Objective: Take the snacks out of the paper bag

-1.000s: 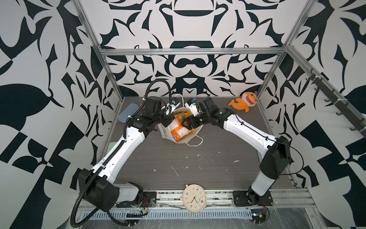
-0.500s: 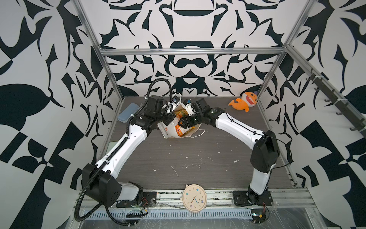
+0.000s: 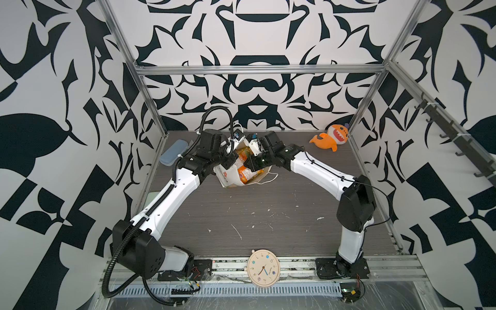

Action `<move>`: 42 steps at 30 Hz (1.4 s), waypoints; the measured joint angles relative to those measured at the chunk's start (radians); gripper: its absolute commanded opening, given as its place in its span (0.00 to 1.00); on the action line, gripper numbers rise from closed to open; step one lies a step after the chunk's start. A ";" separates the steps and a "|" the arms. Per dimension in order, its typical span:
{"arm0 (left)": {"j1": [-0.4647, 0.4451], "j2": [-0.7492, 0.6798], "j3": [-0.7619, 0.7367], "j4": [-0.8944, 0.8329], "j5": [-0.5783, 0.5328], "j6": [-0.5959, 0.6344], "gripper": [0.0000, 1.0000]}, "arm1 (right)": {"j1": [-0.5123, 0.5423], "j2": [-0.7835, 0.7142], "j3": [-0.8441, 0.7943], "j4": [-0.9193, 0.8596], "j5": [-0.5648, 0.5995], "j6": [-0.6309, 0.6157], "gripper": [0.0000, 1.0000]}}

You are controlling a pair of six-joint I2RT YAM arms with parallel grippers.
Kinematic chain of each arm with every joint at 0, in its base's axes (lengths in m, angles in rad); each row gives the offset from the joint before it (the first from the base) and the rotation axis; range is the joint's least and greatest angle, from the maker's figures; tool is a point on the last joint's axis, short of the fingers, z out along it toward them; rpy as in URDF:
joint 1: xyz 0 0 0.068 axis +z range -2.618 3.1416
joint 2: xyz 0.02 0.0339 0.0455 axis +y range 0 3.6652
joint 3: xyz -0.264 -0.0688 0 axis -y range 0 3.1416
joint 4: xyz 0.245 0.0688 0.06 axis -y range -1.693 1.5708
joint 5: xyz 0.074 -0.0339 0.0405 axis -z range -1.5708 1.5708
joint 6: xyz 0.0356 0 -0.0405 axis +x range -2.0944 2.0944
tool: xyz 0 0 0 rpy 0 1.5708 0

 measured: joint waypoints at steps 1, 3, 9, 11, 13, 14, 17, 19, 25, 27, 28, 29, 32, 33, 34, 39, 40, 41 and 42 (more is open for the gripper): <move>0.000 0.000 0.000 0.002 0.000 -0.001 0.00 | 0.000 -0.003 -0.001 -0.002 0.003 0.004 0.29; 0.000 0.000 0.000 0.006 0.000 -0.004 0.00 | 0.001 -0.017 -0.012 -0.001 0.018 0.003 0.39; -0.002 0.002 0.009 0.011 0.000 -0.010 0.00 | 0.003 -0.113 -0.116 0.036 0.081 -0.024 0.42; -0.002 0.004 0.010 0.011 0.000 -0.011 0.00 | 0.003 -0.151 -0.171 0.073 0.100 -0.033 0.42; -0.002 0.010 0.016 0.011 -0.004 -0.011 0.00 | 0.005 -0.186 -0.224 0.106 0.111 -0.046 0.43; -0.002 0.013 0.020 0.010 -0.005 -0.011 0.00 | 0.006 -0.203 -0.253 0.128 0.116 -0.054 0.43; -0.002 0.019 0.027 0.009 -0.008 -0.013 0.00 | 0.013 -0.250 -0.324 0.184 0.127 -0.083 0.48; -0.002 0.021 0.030 0.010 -0.008 -0.015 0.00 | 0.016 -0.264 -0.344 0.197 0.143 -0.099 0.53; -0.003 0.024 0.037 0.009 -0.003 -0.016 0.00 | 0.026 -0.238 -0.330 0.190 0.239 -0.111 0.82; -0.004 0.028 0.039 0.009 -0.001 -0.018 0.00 | 0.026 -0.218 -0.319 0.190 0.258 -0.103 0.86; -0.004 0.030 0.040 0.009 0.000 -0.018 0.00 | 0.026 -0.208 -0.311 0.188 0.266 -0.100 0.87; -0.004 0.032 0.042 0.009 0.001 -0.018 0.00 | 0.026 -0.195 -0.303 0.188 0.274 -0.094 0.87; -0.005 0.032 0.043 0.009 0.001 -0.018 0.00 | 0.026 -0.159 -0.281 0.185 0.286 -0.079 0.92; -0.006 0.032 0.043 0.009 0.001 -0.018 0.00 | 0.026 -0.146 -0.272 0.182 0.286 -0.074 0.95; -0.007 0.032 0.043 0.009 0.000 -0.018 0.00 | 0.026 -0.135 -0.264 0.182 0.283 -0.071 0.95; -0.007 0.032 0.043 0.007 0.000 -0.018 0.00 | 0.028 -0.078 -0.221 0.180 0.264 -0.057 0.74; -0.006 0.032 0.043 0.006 -0.001 -0.018 0.00 | 0.030 -0.072 -0.215 0.180 0.262 -0.047 0.68; -0.006 0.032 0.043 0.005 -0.003 -0.018 0.00 | 0.031 -0.064 -0.206 0.180 0.256 -0.045 0.63; -0.006 0.032 0.043 0.005 -0.003 -0.018 0.00 | 0.032 -0.059 -0.200 0.181 0.251 -0.039 0.56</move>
